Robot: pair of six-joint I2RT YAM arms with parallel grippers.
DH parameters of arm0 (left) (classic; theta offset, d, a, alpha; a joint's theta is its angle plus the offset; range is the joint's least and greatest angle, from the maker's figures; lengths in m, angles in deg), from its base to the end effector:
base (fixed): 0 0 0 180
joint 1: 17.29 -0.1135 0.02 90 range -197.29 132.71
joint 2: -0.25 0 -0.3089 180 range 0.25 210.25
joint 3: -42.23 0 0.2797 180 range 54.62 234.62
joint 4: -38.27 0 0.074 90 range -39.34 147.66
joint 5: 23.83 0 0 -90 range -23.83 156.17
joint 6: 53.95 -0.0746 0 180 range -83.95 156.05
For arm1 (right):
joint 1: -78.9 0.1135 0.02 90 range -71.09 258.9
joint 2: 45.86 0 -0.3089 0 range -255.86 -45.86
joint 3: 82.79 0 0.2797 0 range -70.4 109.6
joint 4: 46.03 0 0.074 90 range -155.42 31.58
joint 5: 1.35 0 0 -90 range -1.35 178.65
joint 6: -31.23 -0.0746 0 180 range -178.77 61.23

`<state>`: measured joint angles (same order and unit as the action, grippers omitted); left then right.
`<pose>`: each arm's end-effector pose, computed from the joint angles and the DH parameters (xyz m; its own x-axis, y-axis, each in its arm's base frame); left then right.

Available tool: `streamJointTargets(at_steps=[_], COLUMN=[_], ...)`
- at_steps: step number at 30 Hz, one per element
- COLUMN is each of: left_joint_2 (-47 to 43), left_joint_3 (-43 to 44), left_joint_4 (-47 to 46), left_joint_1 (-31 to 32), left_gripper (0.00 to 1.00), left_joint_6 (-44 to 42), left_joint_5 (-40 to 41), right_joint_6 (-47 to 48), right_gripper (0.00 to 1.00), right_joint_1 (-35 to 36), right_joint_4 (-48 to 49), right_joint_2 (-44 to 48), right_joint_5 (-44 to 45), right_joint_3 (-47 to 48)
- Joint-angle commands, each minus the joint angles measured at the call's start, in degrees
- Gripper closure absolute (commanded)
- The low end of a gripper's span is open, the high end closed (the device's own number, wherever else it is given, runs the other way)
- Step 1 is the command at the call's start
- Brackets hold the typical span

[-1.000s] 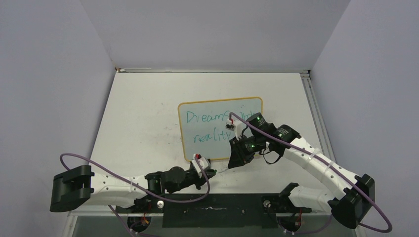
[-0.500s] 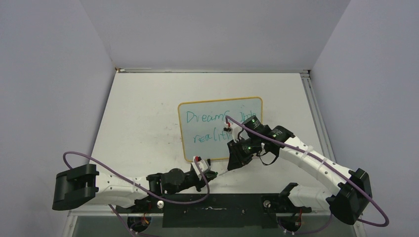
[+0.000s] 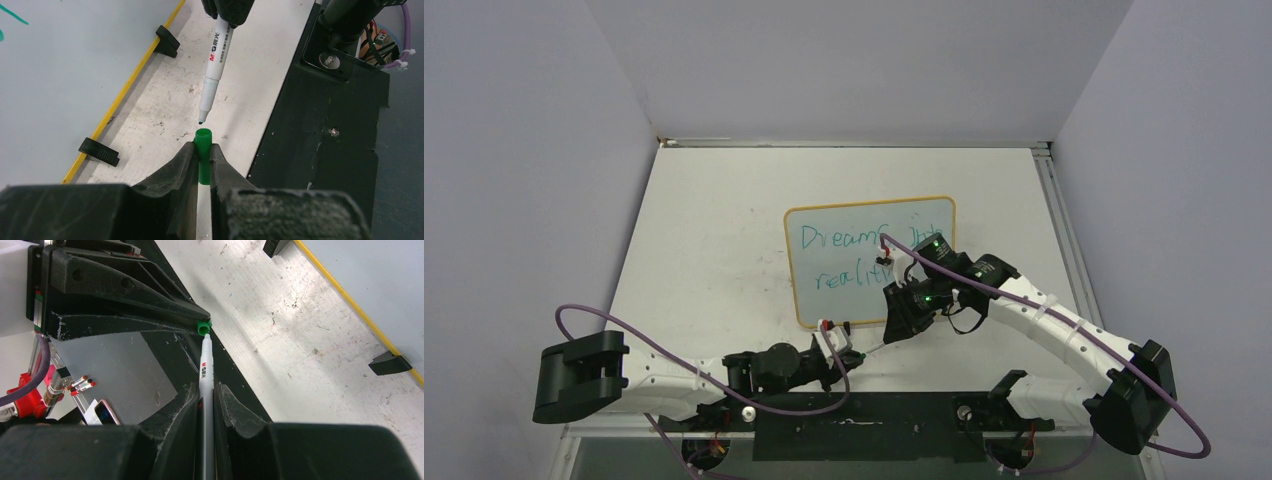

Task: Write a sentence on the whiteboard
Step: Close the whiteboard marker at the corner of the board.

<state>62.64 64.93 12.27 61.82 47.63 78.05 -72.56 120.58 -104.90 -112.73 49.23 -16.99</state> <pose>0.0595 -0.2278 0.1738 -0.2291 0.1511 -0.9616 0.8954 0.4202 -0.1473 0.1509 0.1978 0.2784 -0.8069 -0.4718 -0.3555 -0.5755 0.4921 0.6532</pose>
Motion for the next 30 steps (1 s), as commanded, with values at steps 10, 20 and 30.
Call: streamJointTargets(at_steps=[10, 20, 30], left_joint_2=[-0.54, -0.18, -0.45], left_joint_3=[0.52, 0.43, -0.64], left_joint_4=[-3.57, -3.37, -4.48], left_joint_1=[0.73, 0.87, 0.87], left_gripper=[1.00, 1.00, 1.00], left_joint_6=[0.23, 0.53, 2.38], left_joint_5=[-0.41, 0.30, 1.86], right_joint_6=[-0.44, -0.49, -0.73], right_gripper=[0.95, 0.95, 0.95], right_joint_1=[0.28, 1.14, 1.85], right_joint_4=[3.68, 3.44, 3.02], right_joint_2=[-0.36, -0.86, -0.79], right_joint_5=[-1.01, -0.66, -0.43], right_joint_3=[0.94, 0.04, -0.30])
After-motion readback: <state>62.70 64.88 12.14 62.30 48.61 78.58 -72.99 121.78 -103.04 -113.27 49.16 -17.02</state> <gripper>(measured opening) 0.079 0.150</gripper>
